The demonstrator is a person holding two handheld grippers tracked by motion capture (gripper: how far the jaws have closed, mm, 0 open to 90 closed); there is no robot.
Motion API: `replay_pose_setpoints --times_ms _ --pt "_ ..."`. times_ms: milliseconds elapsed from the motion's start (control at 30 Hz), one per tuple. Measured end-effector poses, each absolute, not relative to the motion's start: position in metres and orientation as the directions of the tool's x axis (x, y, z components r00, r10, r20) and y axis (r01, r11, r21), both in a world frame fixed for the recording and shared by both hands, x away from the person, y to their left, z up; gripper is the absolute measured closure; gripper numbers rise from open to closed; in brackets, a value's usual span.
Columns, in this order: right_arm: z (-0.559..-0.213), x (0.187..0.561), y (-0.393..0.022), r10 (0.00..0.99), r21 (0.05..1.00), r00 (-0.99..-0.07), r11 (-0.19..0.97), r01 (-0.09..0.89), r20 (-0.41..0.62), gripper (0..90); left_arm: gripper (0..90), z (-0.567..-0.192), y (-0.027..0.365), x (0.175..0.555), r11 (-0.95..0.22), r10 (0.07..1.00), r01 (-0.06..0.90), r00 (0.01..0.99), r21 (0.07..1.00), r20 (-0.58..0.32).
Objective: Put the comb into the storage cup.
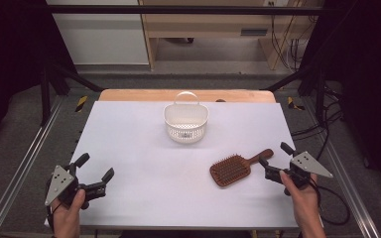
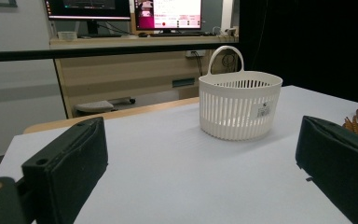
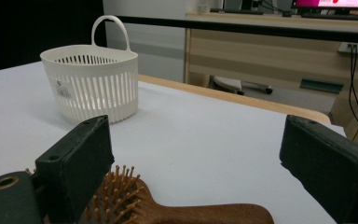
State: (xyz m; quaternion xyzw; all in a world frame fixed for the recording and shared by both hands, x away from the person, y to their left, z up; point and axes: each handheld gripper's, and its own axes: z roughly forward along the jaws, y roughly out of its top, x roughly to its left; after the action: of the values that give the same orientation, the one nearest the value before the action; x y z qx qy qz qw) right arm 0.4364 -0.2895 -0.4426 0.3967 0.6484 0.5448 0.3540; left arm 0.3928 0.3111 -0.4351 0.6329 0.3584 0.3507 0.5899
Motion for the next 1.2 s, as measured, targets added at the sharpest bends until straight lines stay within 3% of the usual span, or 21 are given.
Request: replay_pose_setpoints --times_ms 600,767,900,933,967,1000,1067,1100,1133,1200 --pt "-0.444 0.442 -0.288 0.929 0.958 -0.370 0.081 0.276 0.028 12.3 2.3 -0.437 0.307 0.392 -0.063 0.862 0.053 0.506 0.997 0.027" --pt "-0.444 0.442 -0.287 0.931 0.950 -0.365 0.094 0.298 0.023 23.3 2.3 -0.437 0.306 0.392 -0.062 0.864 0.062 0.502 0.996 0.023" --pt "-0.441 0.442 -0.286 0.938 0.939 -0.348 0.112 0.324 0.008 43.8 2.3 -0.439 0.306 0.392 -0.068 0.866 0.073 0.499 0.995 0.022" --pt "-0.441 0.442 -0.286 0.938 0.939 -0.348 0.112 0.324 0.008 43.8 2.3 -0.439 0.306 0.392 -0.068 0.866 0.073 0.499 0.995 0.022" --pt "-0.439 0.444 -0.285 0.937 0.936 -0.351 0.118 0.332 0.006 55.1 2.3 -0.439 0.305 0.391 -0.073 0.866 0.075 0.499 0.994 0.026" --pt "-0.439 0.444 -0.285 0.937 0.936 -0.351 0.118 0.332 0.006 55.1 2.3 -0.439 0.305 0.391 -0.073 0.866 0.075 0.499 0.994 0.026" --pt "-0.435 0.448 -0.280 0.935 0.928 -0.354 0.145 0.343 -0.016 68.8 2.3 -0.439 0.306 0.391 -0.074 0.866 0.076 0.500 0.994 0.026" --pt "-0.435 0.448 -0.280 0.935 0.928 -0.354 0.145 0.343 -0.016 68.8 2.3 -0.439 0.306 0.391 -0.074 0.866 0.076 0.500 0.994 0.026" --pt "-0.432 0.453 -0.276 0.930 0.922 -0.368 0.148 0.358 -0.007 76.4 2.3 -0.439 0.306 0.390 -0.071 0.866 0.075 0.499 0.995 0.024" --pt "-0.428 0.462 -0.272 0.925 0.904 -0.378 0.193 0.380 -0.039 81.9 2.3 -0.440 0.307 0.390 -0.068 0.866 0.075 0.499 0.995 0.022"
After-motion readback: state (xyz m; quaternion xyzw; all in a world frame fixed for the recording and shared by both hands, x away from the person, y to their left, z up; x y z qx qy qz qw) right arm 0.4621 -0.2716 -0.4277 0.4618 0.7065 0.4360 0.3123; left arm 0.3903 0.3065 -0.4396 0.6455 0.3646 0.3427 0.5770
